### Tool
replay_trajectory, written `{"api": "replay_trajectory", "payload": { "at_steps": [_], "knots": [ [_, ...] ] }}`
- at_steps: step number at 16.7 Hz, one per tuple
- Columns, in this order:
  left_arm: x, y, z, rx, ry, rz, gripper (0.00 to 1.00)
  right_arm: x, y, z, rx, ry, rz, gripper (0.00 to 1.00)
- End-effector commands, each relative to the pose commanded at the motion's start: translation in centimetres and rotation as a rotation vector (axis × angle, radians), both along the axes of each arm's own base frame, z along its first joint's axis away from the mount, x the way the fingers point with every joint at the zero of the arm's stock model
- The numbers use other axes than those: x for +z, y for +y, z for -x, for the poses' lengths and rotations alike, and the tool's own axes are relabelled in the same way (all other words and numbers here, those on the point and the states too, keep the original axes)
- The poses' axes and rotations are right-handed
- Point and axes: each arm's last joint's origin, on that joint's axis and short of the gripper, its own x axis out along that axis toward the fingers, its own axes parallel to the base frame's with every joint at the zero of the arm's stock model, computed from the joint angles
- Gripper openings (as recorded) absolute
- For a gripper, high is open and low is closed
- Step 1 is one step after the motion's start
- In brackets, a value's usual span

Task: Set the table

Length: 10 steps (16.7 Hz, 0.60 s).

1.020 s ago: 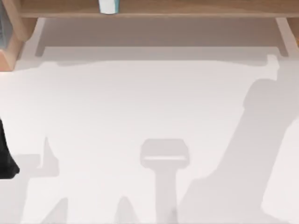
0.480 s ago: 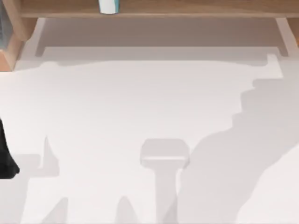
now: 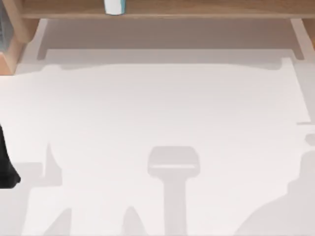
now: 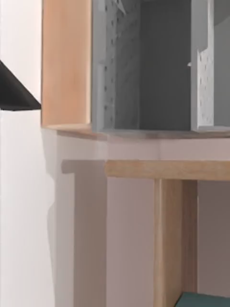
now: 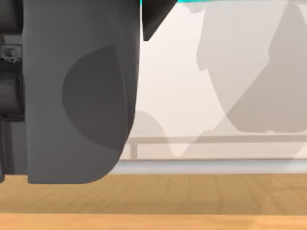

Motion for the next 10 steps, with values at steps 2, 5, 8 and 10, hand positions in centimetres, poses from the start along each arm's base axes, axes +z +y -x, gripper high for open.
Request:
{"api": "replay_trajectory", "payload": {
  "at_steps": [2, 5, 8, 10],
  "knots": [
    [0.0, 0.0, 0.0, 0.000, 0.000, 0.000, 1.00, -2.7, 0.6, 2.1, -0.006, 0.067, -0.025, 0.00],
    [0.0, 0.0, 0.0, 0.000, 0.000, 0.000, 1.00, -6.8, 1.8, 4.9, -0.004, 0.171, -0.070, 0.00],
    [0.0, 0.0, 0.0, 0.000, 0.000, 0.000, 1.00, -9.6, 2.8, 6.9, 0.007, 0.249, -0.108, 0.00],
    [0.0, 0.0, 0.0, 0.000, 0.000, 0.000, 1.00, -10.5, 3.2, 7.5, 0.013, 0.272, -0.119, 0.00]
  ]
}}
